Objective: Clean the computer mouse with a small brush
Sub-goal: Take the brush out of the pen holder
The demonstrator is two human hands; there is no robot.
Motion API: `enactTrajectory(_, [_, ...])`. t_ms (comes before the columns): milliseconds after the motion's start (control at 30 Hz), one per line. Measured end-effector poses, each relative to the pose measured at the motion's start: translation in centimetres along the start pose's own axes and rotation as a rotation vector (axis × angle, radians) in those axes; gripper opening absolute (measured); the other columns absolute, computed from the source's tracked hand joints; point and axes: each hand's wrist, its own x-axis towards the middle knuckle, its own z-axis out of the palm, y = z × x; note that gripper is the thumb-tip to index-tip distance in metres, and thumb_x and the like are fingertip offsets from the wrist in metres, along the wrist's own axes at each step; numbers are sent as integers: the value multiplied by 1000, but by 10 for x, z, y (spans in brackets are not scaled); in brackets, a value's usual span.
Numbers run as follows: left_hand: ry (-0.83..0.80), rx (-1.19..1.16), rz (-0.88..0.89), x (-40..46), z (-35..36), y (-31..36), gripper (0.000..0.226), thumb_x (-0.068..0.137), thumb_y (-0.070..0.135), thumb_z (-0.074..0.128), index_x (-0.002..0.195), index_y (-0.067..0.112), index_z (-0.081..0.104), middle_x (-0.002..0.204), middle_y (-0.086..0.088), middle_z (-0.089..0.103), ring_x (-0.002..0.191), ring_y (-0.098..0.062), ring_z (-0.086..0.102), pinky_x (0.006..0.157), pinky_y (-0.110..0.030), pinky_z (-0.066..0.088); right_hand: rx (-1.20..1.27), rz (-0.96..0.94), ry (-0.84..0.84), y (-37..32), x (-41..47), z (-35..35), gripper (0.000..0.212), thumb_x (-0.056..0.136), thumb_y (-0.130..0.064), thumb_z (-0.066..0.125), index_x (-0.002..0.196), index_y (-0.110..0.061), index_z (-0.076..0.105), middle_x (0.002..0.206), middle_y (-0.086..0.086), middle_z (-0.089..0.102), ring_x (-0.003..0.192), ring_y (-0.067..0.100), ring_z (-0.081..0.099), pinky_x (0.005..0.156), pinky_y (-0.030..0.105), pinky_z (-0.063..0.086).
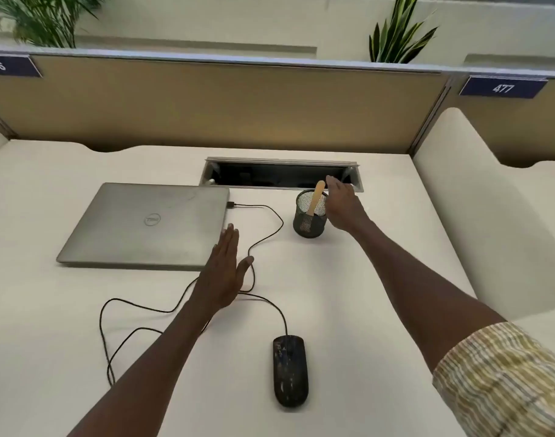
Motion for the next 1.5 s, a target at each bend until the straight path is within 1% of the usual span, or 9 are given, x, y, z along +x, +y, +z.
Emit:
enactTrajectory(133, [-13,-7,-4,1,3,-5,72,105,44,35,161,9,6,169,2,-3,155,-9,-7,127,-35,9,-8,-22,-41,-3,11,-2,66,94,-1,53,155,-5,27,157,13,36,141,39,30,108,47,37])
enactTrajectory(433, [-21,-49,9,3,7,3,71,105,42,36,160,8,6,170,-1,-1,156,-11,-5,127,-38,12,277,29,193,-17,8,3,30,86,1,60,115,-6,61,108,16,67,104,33,55,83,45,50])
enactTrajectory(600, [-17,-127,-6,-12,8,11,68,105,38,38,161,12,8,169,3,1,156,-9,-1,126,-34,16,512,194,239,-22,1,3,27,86,-1,66,112,-3,64,99,16,70,93,29,66,86,41,54])
enactTrajectory(767, [-15,-330,-9,-49,15,28,61,106,32,38,161,22,13,167,15,8,154,2,-1,122,-24,13,618,250,376,-15,-14,-24,23,83,-3,71,106,-1,68,94,14,73,78,15,62,65,3,44])
enactTrajectory(967, [-10,-464,-70,-122,24,55,60,98,48,48,151,24,39,154,9,40,146,1,28,120,-24,25,612,229,524,-1,-51,-70,14,81,-12,75,92,-4,75,91,12,77,80,20,70,78,30,55])
enactTrajectory(1133, [-135,-432,-133,-168,25,48,103,66,70,75,150,29,33,150,19,36,141,5,28,111,-16,24,779,190,529,2,-95,-99,14,82,-13,75,92,-4,73,87,12,74,74,19,65,72,41,59])
enactTrajectory(1267, [-261,-262,-121,-177,32,43,147,35,82,84,155,37,12,151,29,19,143,11,12,114,-20,23,917,107,516,-8,-136,-107,9,87,-10,73,93,-5,69,78,6,69,58,9,62,54,25,53])
enactTrajectory(1367, [-371,-188,-138,-171,37,44,161,27,86,81,155,40,-6,157,22,9,149,-1,2,119,-29,22,943,90,498,-15,-159,-105,9,89,-9,72,94,-6,67,75,5,69,52,6,63,51,23,52])
enactTrajectory(1500, [-442,-151,-128,-165,46,47,164,26,86,82,154,40,-10,154,22,4,148,-5,-2,122,-33,20,940,69,461,-21,-181,-101,8,89,-10,73,93,-9,67,77,8,70,52,7,63,51,24,52])
